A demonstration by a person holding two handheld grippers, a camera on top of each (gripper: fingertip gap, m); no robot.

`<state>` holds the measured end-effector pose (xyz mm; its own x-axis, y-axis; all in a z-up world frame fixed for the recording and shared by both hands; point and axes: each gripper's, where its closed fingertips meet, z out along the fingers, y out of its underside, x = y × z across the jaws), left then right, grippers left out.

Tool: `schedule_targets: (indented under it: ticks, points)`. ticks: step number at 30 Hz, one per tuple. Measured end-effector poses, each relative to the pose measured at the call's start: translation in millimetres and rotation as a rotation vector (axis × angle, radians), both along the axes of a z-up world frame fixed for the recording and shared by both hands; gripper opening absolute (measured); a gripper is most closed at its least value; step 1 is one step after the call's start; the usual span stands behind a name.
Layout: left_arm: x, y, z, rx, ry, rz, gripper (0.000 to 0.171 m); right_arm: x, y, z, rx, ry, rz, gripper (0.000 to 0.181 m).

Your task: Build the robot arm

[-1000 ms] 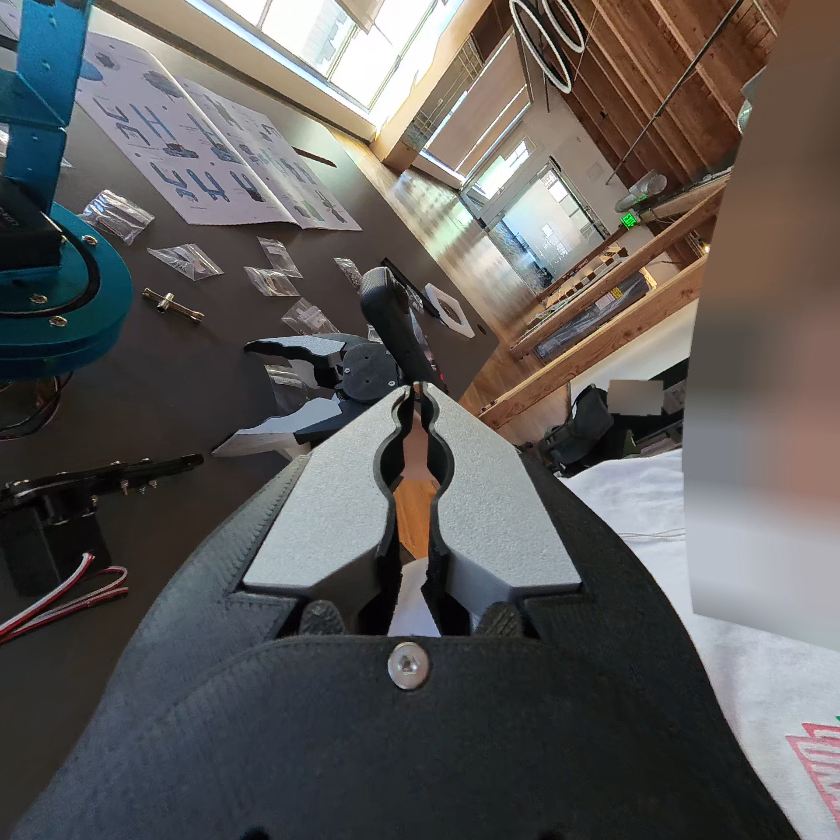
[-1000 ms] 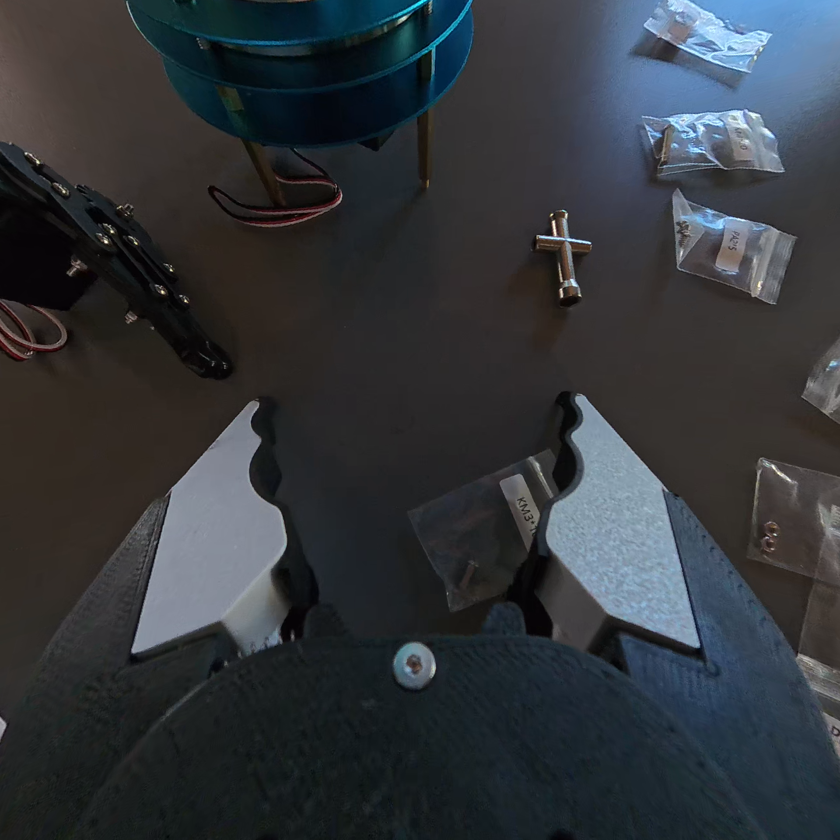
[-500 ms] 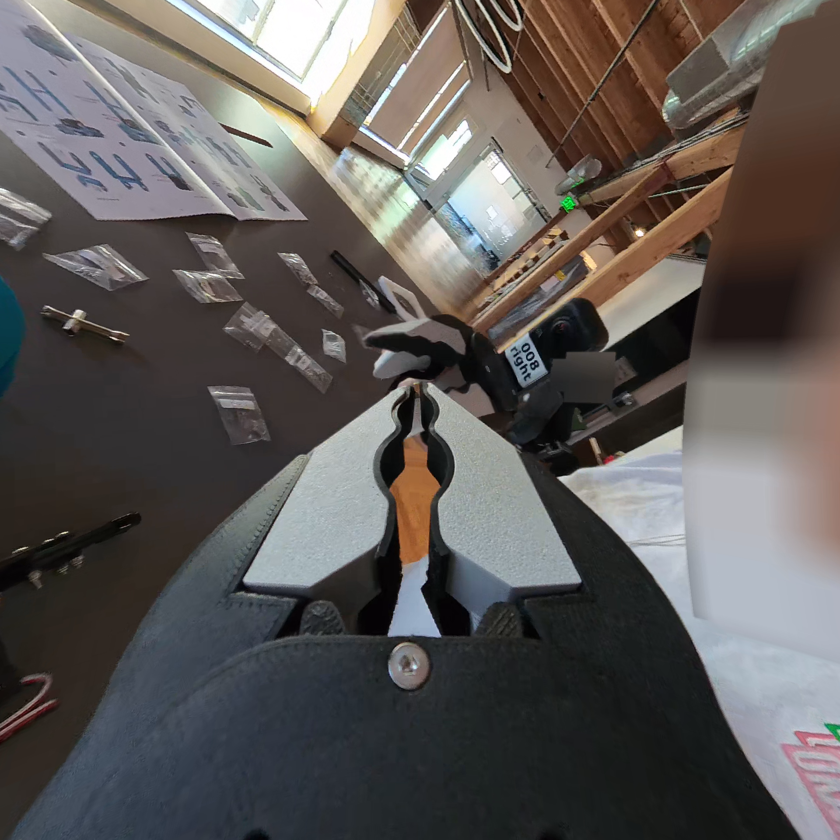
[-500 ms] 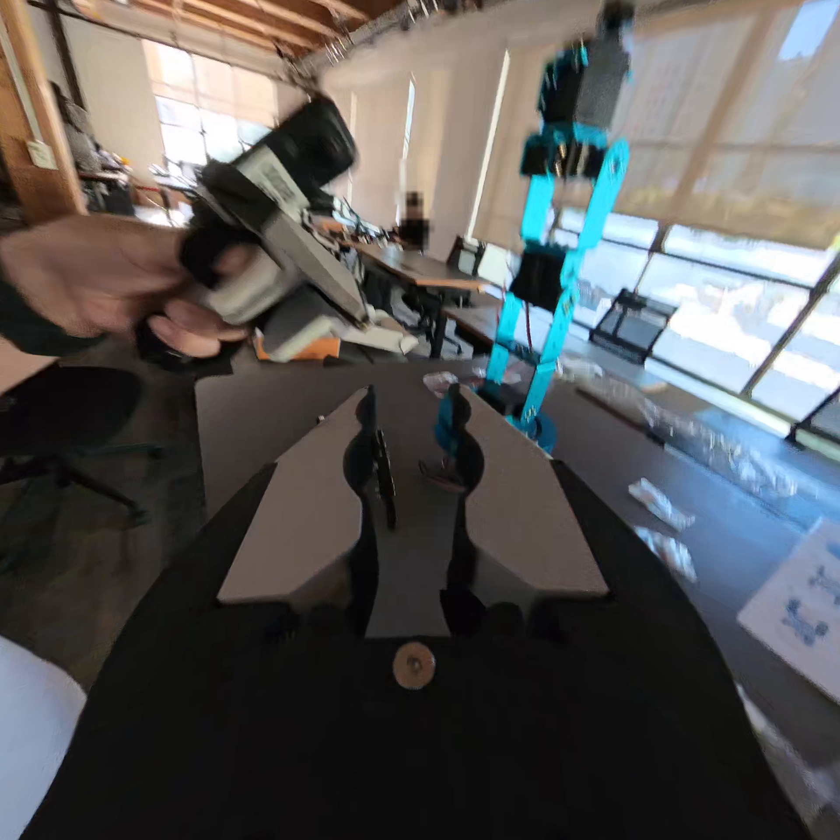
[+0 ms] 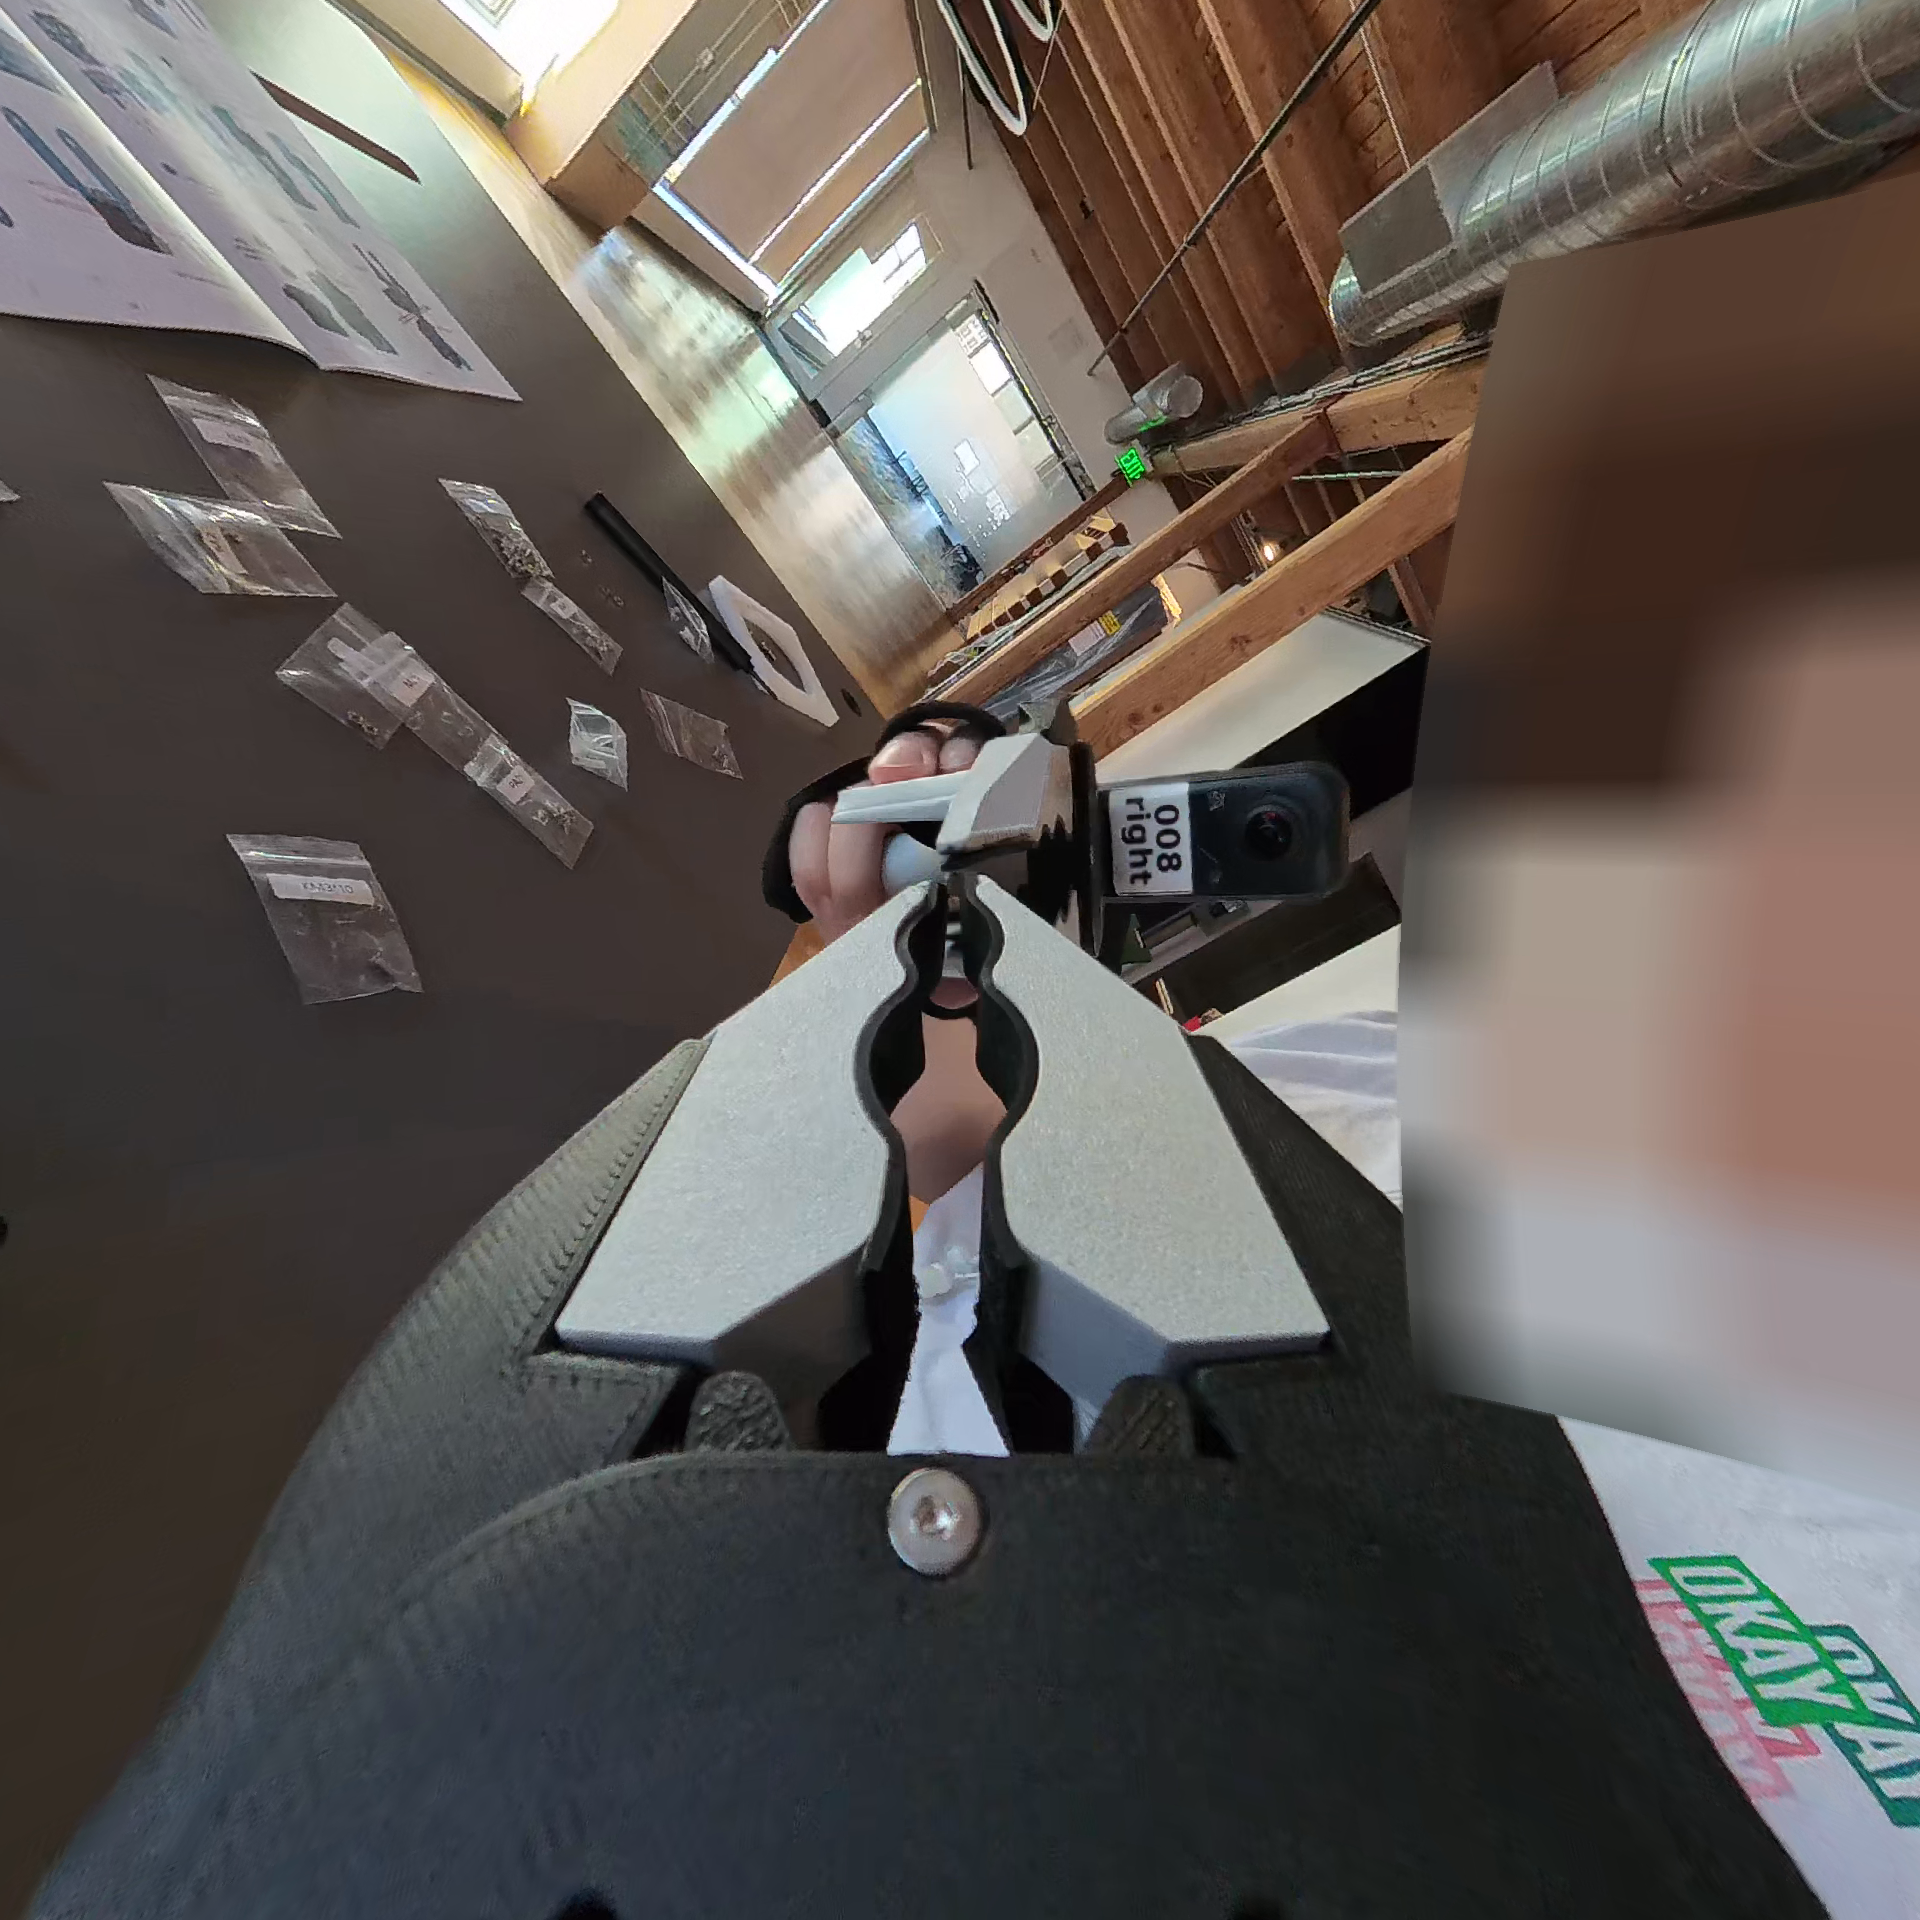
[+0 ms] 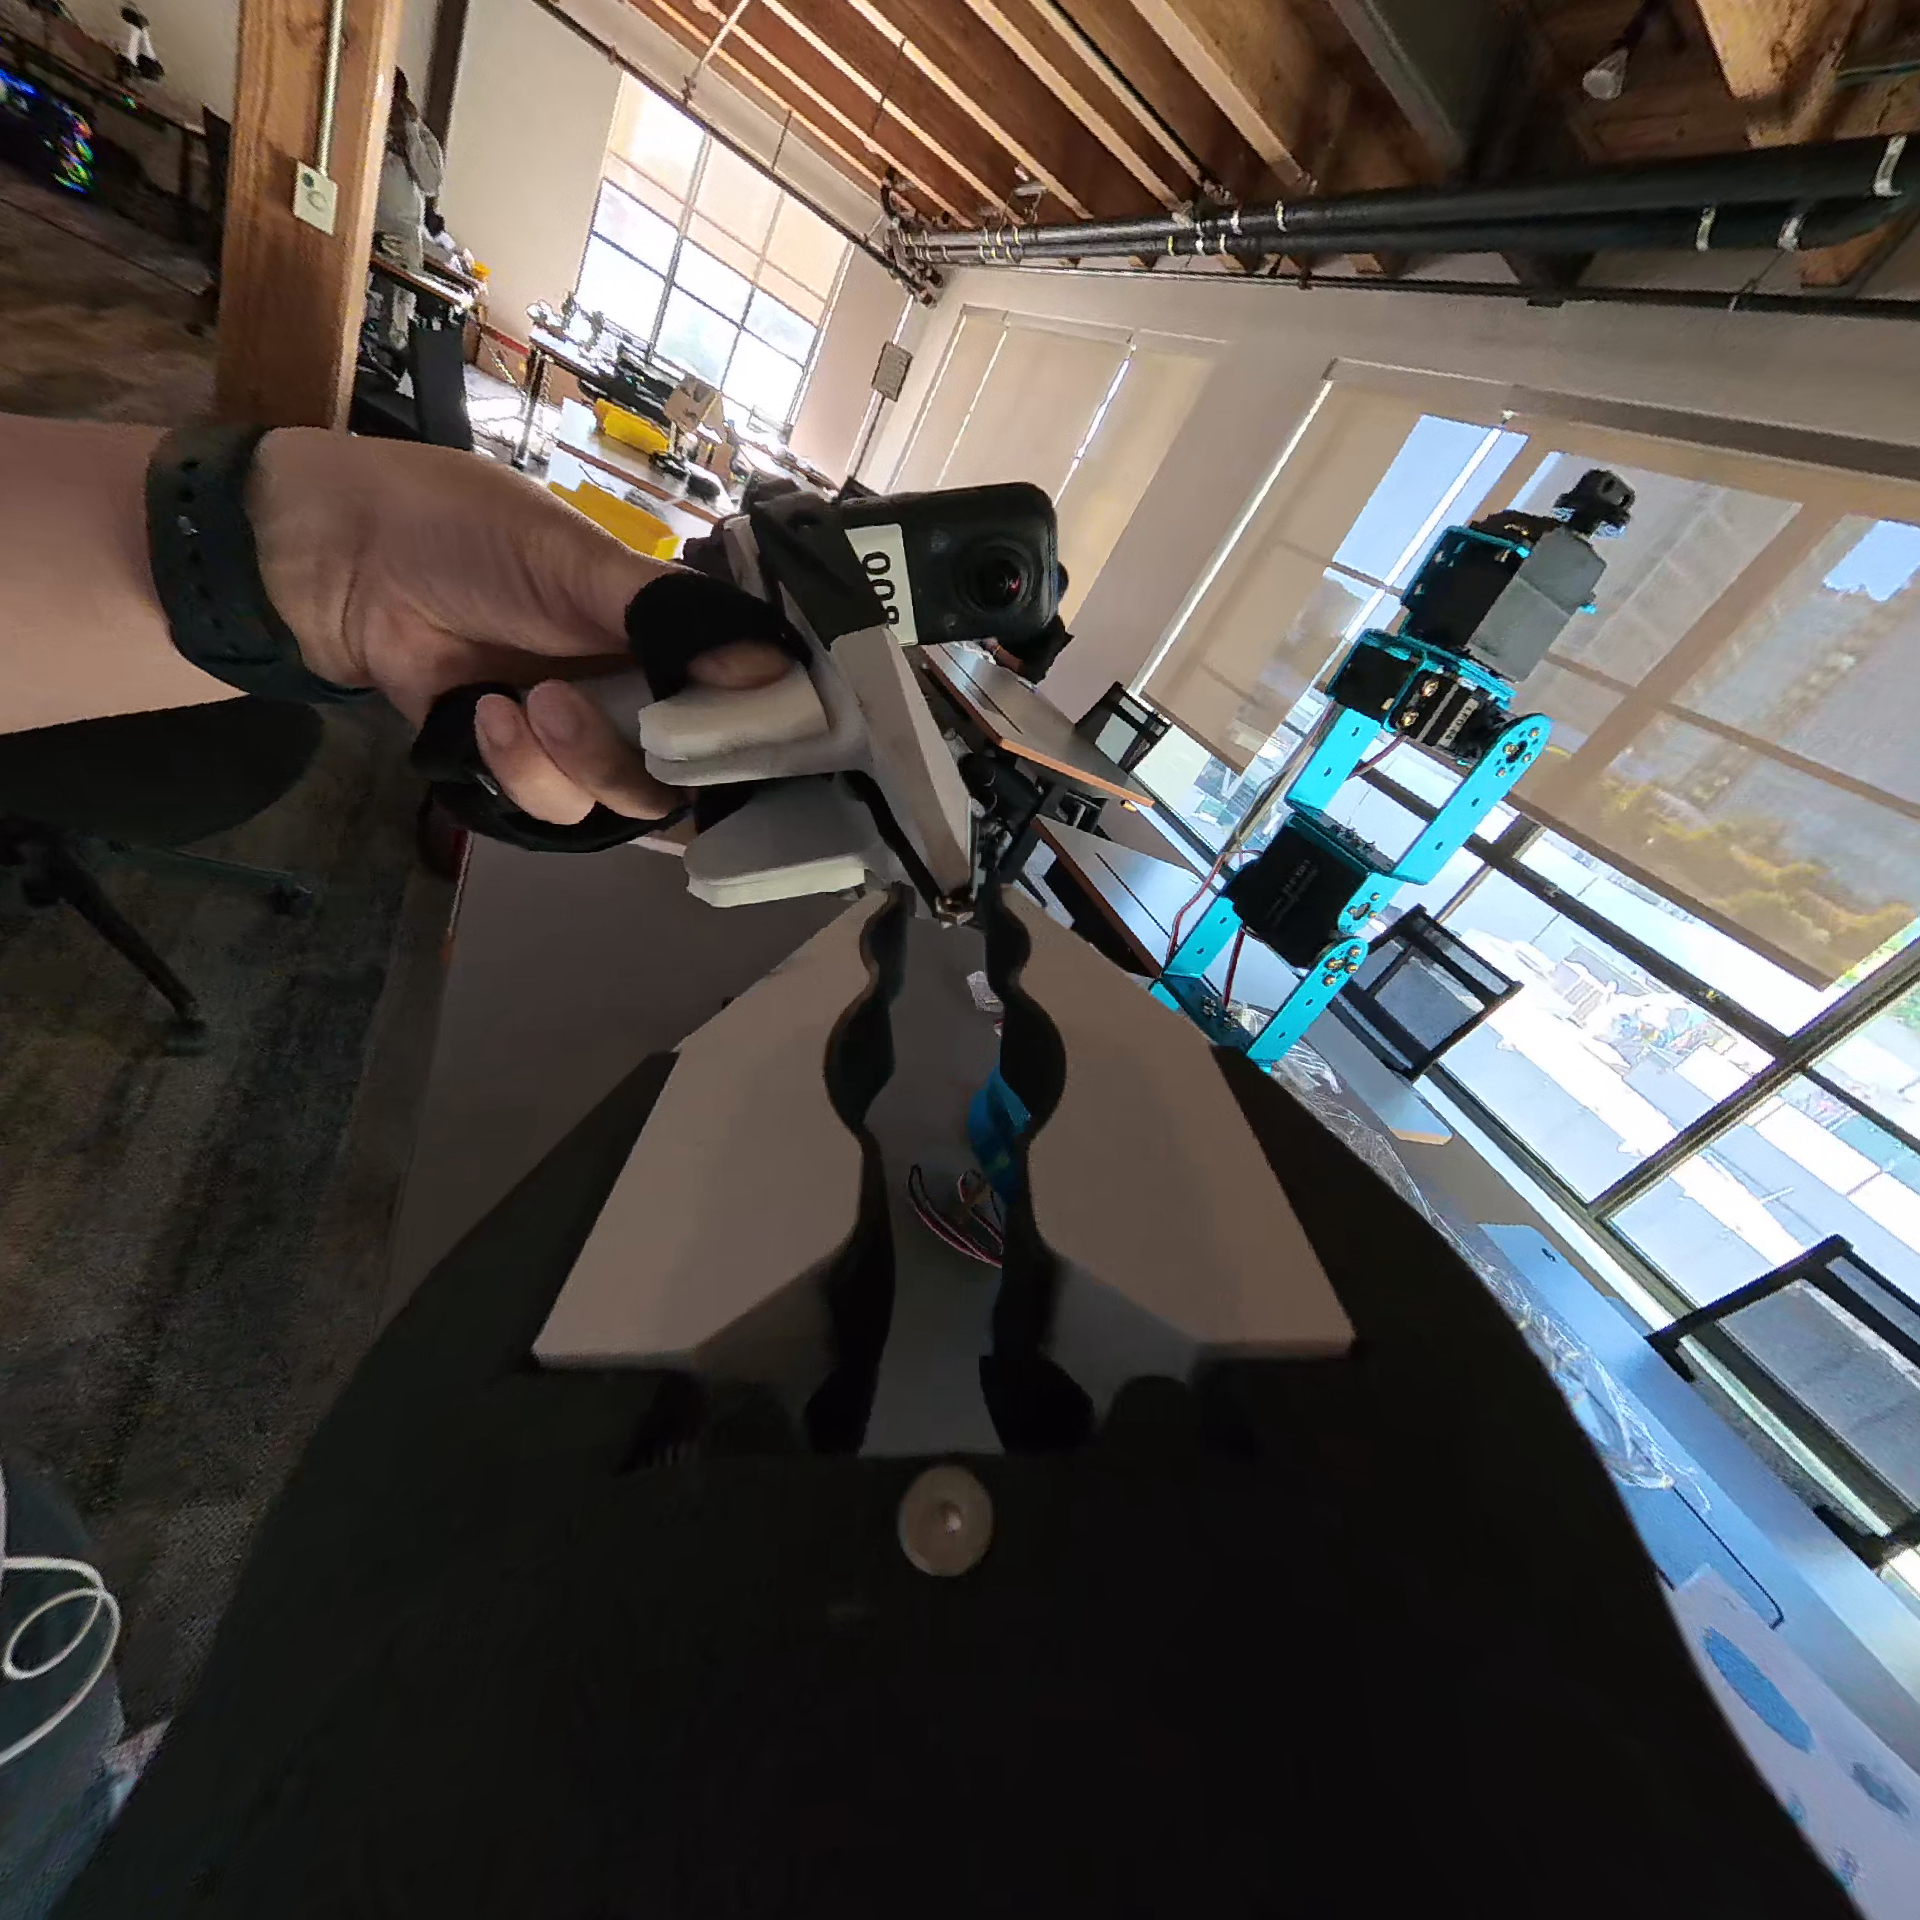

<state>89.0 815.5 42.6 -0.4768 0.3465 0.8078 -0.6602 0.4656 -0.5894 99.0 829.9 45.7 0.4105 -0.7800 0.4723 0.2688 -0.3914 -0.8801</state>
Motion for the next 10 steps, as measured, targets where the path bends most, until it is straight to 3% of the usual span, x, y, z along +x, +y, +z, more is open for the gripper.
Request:
schedule_targets:
  ticks: [10]
  points:
    - [1.0, 3.8, 6.4, -0.031, 0.068, -0.037, 0.001, -0.9, 2.0, 5.3, 0.069, -0.036, 0.064, 0.006]
